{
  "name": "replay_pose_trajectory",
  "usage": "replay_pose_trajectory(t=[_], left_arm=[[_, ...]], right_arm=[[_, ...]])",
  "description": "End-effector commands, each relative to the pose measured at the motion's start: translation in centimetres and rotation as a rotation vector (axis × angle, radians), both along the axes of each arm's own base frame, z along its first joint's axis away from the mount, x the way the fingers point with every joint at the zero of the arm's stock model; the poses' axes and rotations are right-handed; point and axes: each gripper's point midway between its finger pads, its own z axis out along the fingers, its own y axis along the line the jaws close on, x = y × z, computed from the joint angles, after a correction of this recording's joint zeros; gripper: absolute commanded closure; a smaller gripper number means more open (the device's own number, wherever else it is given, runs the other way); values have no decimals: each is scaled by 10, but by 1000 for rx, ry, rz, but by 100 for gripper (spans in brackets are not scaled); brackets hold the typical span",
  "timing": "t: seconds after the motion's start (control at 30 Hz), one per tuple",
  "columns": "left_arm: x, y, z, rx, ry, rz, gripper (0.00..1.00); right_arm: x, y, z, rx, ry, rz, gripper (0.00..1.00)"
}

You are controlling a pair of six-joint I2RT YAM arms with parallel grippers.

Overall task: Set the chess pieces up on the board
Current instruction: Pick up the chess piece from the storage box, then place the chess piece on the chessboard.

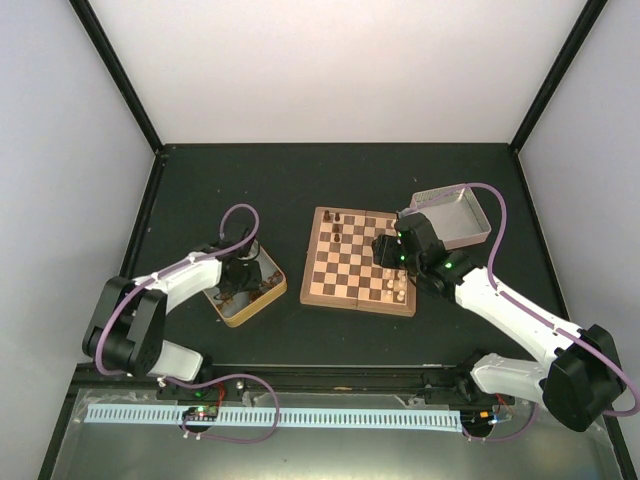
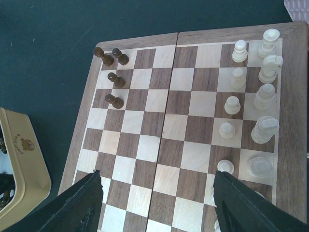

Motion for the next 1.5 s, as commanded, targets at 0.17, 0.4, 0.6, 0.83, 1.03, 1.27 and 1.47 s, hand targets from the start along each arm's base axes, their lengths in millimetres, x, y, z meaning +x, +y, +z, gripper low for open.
replay_pose_trajectory(t=[0.17,0.4,0.6,0.83,1.03,1.27,1.47], left_arm=[[13,2,7,21,-28,14,89],[29,1,62,-26,-238,18,91],[34,-23,100,-180,-345,-30,90],[39,-63,150,-467,-410,-50,89],[37,-103,197,-738,-449,-68,89],[30,-135,213,-882,-408,-141,88],[22,-143,217,-920,-385,-162,88]], right_arm=[[3,4,6,33,-16,8,37],[-1,29,11,88,-20,141,39],[-9,67,20,174,-35,305,39],[-38,136,34,321,-51,554,30],[-63,182,48,428,-49,707,22],[-55,203,40,465,26,684,28],[-43,212,38,488,44,638,41]])
